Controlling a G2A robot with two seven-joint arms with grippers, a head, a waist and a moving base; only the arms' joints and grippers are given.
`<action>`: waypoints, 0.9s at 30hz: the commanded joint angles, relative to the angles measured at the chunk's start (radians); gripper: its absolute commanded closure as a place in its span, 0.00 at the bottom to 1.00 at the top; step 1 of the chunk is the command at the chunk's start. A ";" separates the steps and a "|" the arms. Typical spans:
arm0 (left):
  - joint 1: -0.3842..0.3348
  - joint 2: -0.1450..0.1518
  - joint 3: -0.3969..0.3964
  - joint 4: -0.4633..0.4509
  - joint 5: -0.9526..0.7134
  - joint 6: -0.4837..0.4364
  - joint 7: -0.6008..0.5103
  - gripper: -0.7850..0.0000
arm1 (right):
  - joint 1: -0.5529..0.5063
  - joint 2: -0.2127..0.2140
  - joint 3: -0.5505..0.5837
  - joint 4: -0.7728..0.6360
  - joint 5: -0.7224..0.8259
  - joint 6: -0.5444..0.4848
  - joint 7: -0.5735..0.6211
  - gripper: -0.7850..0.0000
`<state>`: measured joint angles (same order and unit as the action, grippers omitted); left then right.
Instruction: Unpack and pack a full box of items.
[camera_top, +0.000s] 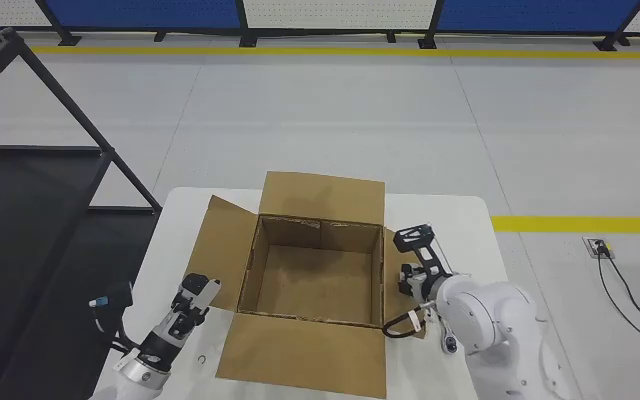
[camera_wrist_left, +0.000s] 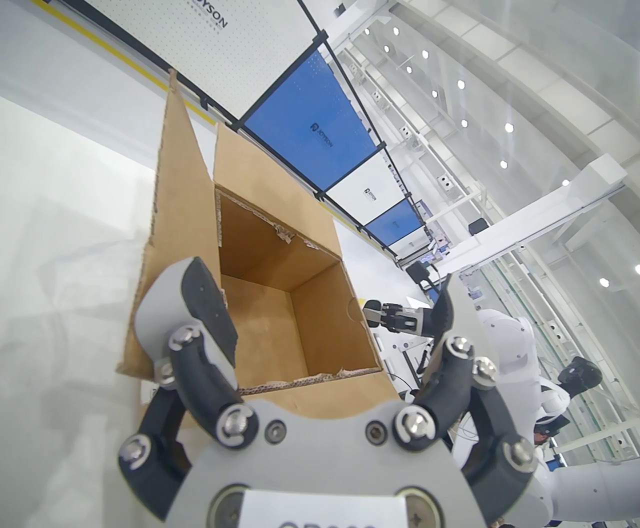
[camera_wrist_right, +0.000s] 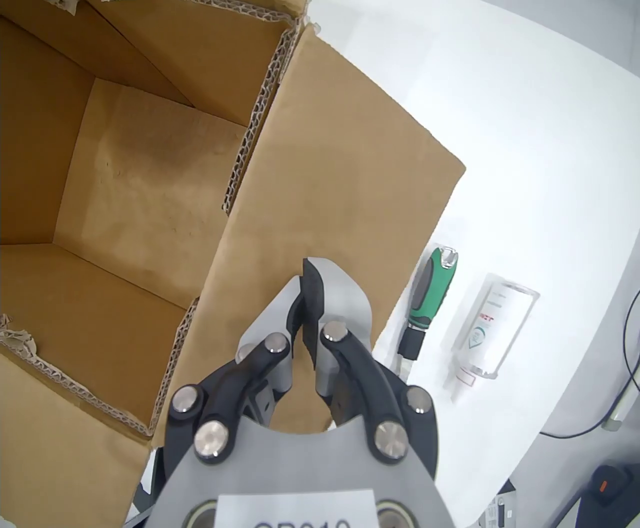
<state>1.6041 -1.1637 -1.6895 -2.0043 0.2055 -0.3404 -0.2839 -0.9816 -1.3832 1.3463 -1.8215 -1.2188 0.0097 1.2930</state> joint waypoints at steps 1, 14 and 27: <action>0.003 0.000 -0.002 -0.001 -0.003 -0.002 0.004 0.00 | 0.010 0.000 -0.007 0.020 0.007 -0.003 -0.005 1.00; 0.022 -0.001 -0.010 -0.002 -0.009 -0.012 0.020 0.00 | 0.021 0.009 -0.003 0.000 0.020 0.005 -0.014 1.00; 0.020 -0.001 -0.009 -0.002 -0.009 -0.016 0.013 0.00 | -0.078 0.031 0.117 -0.197 -0.108 0.123 0.075 0.85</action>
<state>1.6247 -1.1650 -1.6991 -2.0066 0.1957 -0.3559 -0.2707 -1.0549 -1.3532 1.4555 -2.0138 -1.3246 0.1230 1.3674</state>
